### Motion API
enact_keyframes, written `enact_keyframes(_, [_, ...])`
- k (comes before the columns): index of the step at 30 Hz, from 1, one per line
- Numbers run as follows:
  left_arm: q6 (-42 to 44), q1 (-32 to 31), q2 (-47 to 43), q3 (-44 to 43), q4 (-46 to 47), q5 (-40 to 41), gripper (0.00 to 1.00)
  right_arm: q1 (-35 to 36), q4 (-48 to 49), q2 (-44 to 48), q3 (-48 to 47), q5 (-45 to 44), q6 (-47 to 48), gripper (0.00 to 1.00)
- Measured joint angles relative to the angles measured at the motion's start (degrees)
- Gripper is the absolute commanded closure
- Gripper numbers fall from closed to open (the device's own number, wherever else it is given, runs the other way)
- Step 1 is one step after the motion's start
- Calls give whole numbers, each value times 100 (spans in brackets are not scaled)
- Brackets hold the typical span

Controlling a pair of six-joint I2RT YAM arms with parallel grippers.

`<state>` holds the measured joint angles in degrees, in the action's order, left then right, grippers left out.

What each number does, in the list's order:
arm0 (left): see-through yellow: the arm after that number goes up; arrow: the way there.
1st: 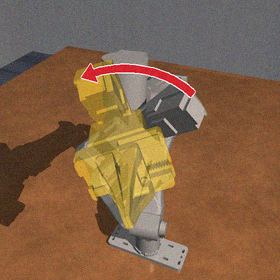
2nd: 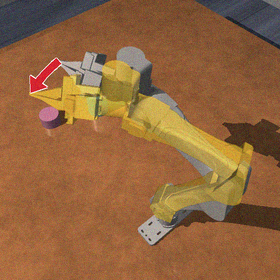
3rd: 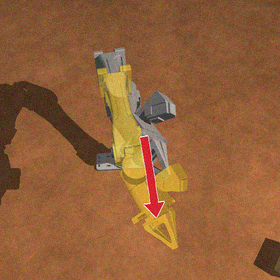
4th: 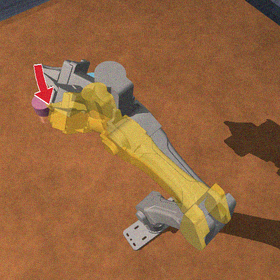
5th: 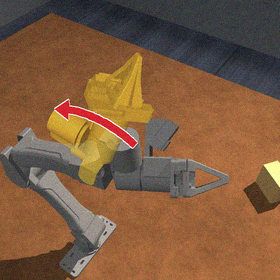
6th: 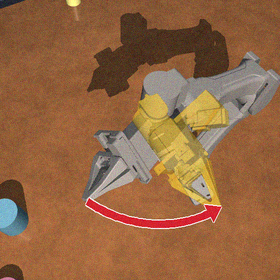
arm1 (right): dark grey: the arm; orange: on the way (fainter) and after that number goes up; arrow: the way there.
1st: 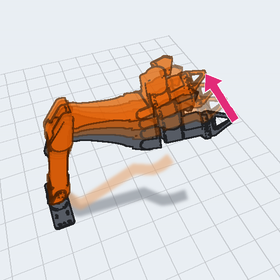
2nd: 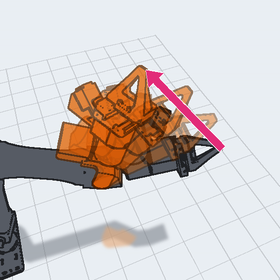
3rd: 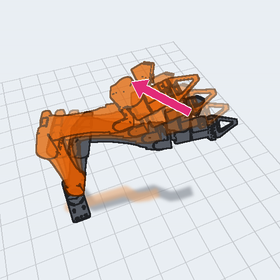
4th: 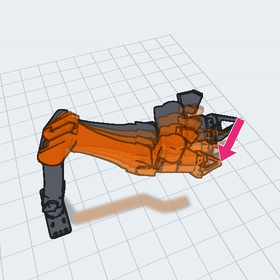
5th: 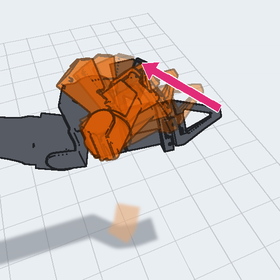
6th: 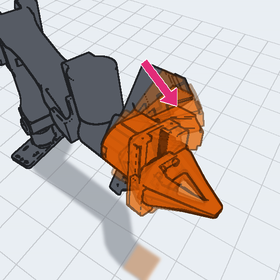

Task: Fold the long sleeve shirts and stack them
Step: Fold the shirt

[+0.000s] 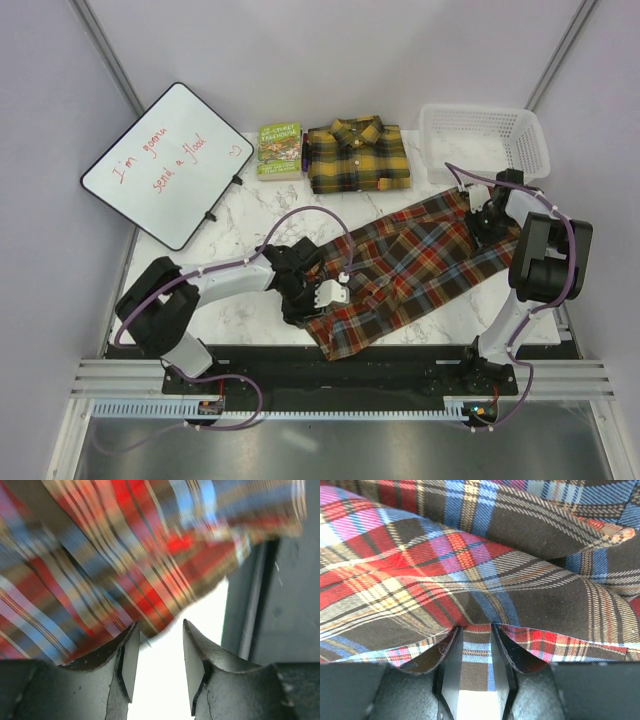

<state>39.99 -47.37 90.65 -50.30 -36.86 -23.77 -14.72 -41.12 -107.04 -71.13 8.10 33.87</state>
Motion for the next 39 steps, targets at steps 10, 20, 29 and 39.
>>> enact_keyframes(10, [9, 144, -1257, -879, -1421, -868, 0, -17, -914, 1633, -201, 1056, 291, 26])
enact_keyframes(20, [-48, 2564, -1801, -1862, -859, -2800, 0, 345, -723, 3543, -1198, 2850, -498, 2])
enact_keyframes(29, [2312, 3062, -1217, -2168, -1344, -3121, 1, 3276, -7, 3436, 286, 2730, -409, 2])
enact_keyframes(39, [5934, 3224, -525, -796, -1700, -2909, 6, 6551, 323, 3934, 2422, 1274, 535, 2])
